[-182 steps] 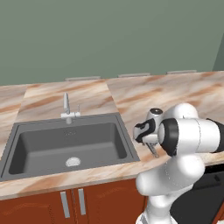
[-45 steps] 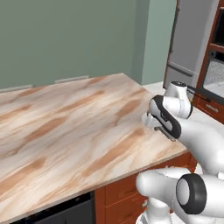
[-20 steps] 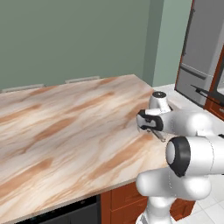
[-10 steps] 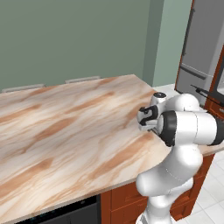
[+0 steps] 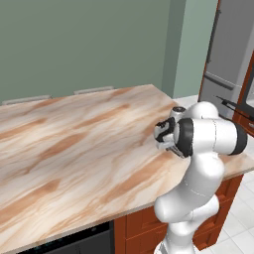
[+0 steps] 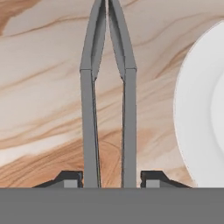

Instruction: Pick up the tongs from the counter and place them near the plate next to the oven.

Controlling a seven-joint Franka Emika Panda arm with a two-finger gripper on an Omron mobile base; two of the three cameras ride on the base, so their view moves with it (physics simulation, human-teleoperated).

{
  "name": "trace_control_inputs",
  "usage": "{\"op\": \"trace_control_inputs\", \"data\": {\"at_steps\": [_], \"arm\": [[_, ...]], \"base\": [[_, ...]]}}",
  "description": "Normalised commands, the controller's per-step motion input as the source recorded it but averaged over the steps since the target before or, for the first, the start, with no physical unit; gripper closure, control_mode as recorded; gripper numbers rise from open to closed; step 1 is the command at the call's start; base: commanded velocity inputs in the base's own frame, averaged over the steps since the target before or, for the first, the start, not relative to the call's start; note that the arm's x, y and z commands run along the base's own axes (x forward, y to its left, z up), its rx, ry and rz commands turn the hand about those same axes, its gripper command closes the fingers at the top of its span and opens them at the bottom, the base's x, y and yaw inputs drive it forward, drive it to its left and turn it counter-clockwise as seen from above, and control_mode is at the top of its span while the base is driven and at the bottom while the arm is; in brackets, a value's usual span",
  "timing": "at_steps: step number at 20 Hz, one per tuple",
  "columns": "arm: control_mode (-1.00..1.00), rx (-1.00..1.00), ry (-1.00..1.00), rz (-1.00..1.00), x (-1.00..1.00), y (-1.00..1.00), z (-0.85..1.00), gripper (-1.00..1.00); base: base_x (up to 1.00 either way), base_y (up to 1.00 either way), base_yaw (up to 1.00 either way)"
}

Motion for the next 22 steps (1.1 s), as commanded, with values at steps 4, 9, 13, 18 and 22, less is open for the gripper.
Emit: {"op": "trace_control_inputs", "data": {"at_steps": [4,9,13,18,22], "arm": [[-1.0,0.0,0.0,0.0,0.03,-0.03,0.21,-1.0],[-1.0,0.02,0.0,0.01,-0.06,-0.01,0.48,-1.0],[-1.0,0.03,0.0,-0.02,-0.46,0.0,0.47,-1.0],[-1.0,0.0,-0.02,-0.03,-0.62,0.01,0.3,-1.0],[-1.0,0.0,-0.03,-0.05,-0.67,0.09,0.22,-1.0]], "base": [[0.0,0.0,0.0],[0.0,0.0,0.0],[0.0,0.0,0.0],[0.0,0.0,0.0],[0.0,0.0,0.0]]}}
